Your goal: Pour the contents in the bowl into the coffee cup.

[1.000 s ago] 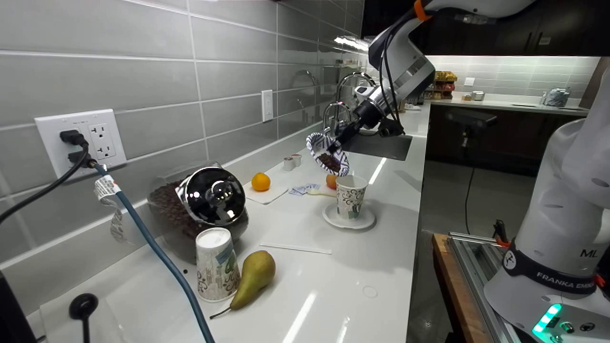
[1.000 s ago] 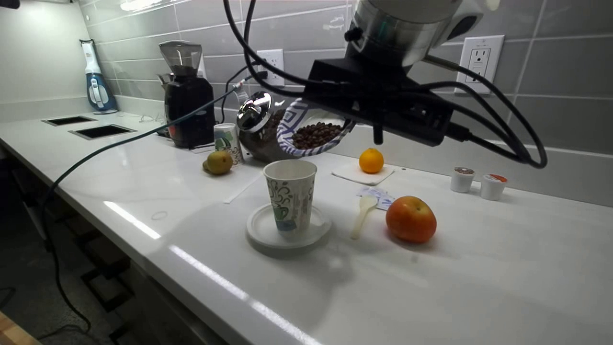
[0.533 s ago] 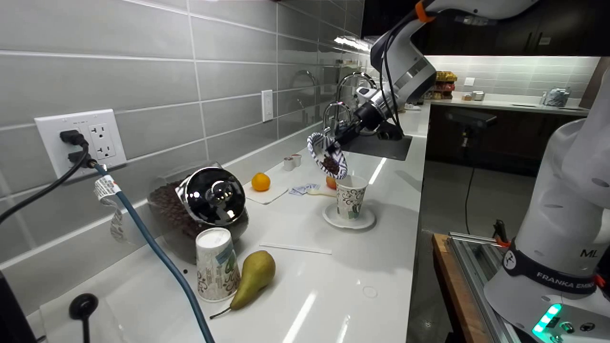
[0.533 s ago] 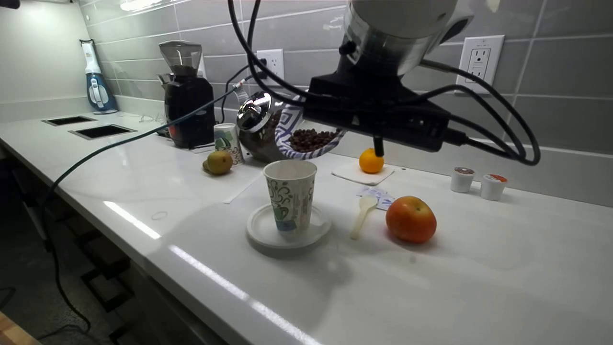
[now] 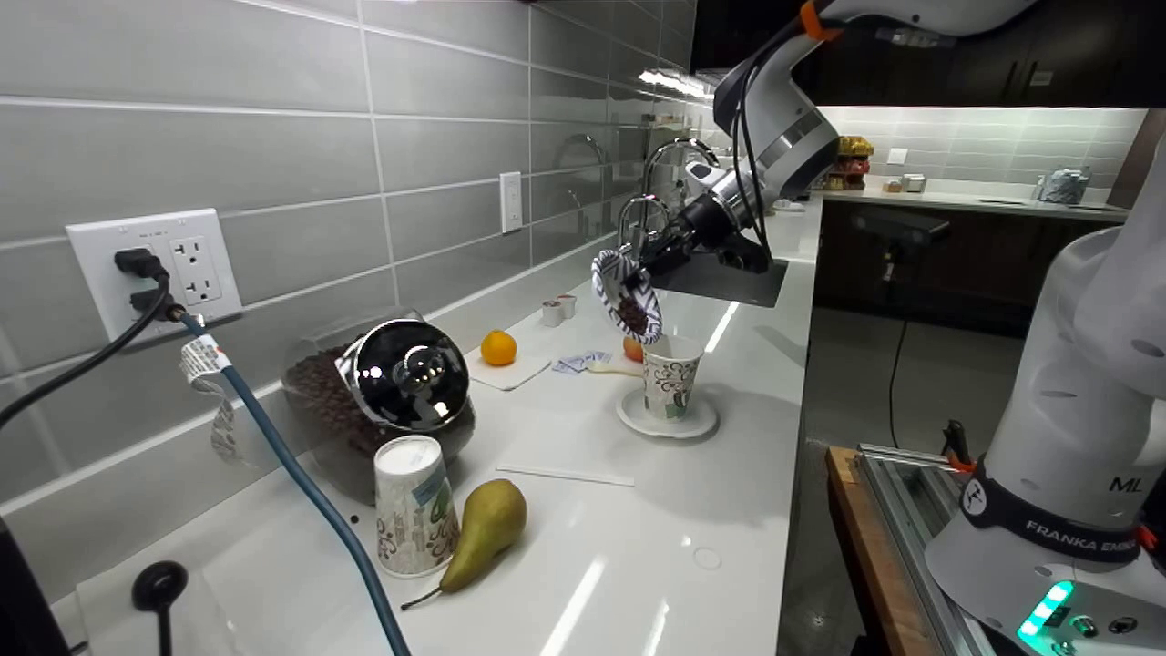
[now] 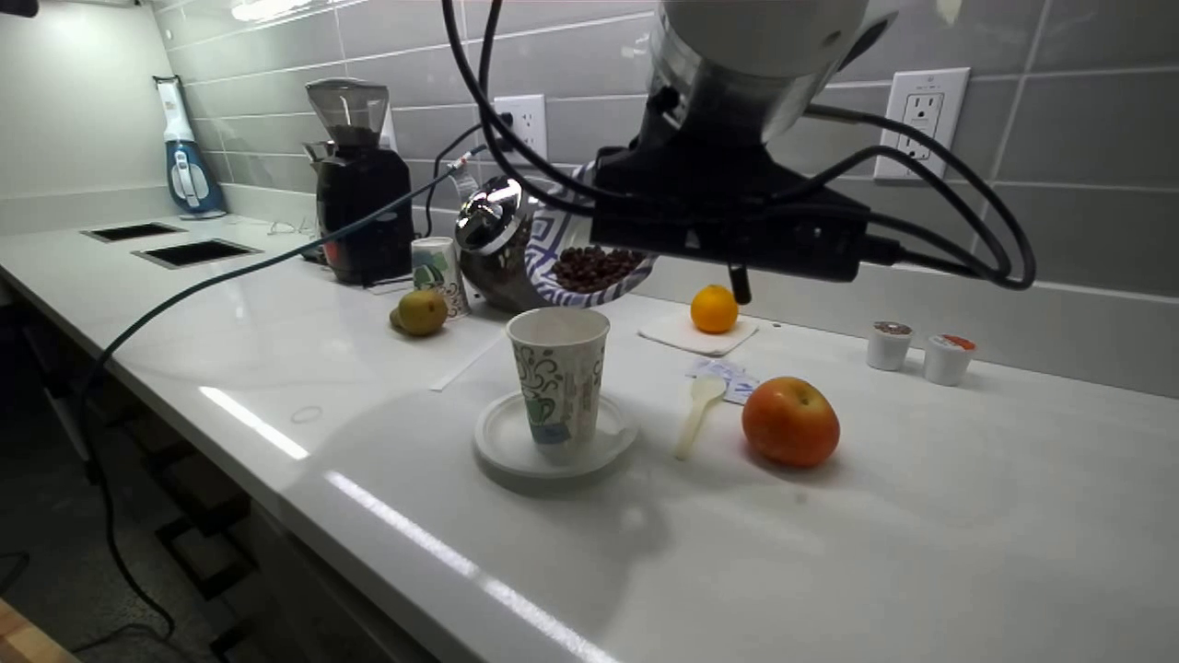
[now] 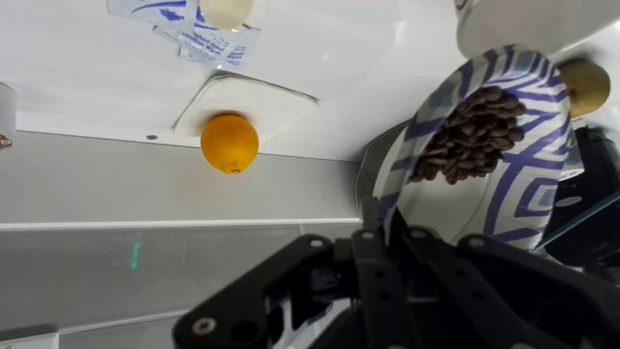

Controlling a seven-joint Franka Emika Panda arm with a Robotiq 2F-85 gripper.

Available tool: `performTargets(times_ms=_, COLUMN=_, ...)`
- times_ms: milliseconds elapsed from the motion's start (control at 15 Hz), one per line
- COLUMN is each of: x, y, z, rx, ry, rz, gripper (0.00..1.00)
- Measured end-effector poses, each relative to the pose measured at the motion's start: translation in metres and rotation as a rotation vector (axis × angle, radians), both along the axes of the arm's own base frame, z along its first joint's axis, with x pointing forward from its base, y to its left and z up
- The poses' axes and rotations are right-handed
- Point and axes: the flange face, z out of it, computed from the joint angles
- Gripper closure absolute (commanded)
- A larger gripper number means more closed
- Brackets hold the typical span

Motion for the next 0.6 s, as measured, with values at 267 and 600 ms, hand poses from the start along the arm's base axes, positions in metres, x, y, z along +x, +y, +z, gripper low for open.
performTargets(times_ms=267, x=-0.0024, y=0.0028, z=0.0027, rx=-0.019, ry=-0.042, rz=0.04, gripper=0.99)
performTargets(times_ms=600, x=-0.0088, y=0.0066, z=-0.0001, rx=-0.04, ry=-0.073, rz=0.085, gripper=0.99)
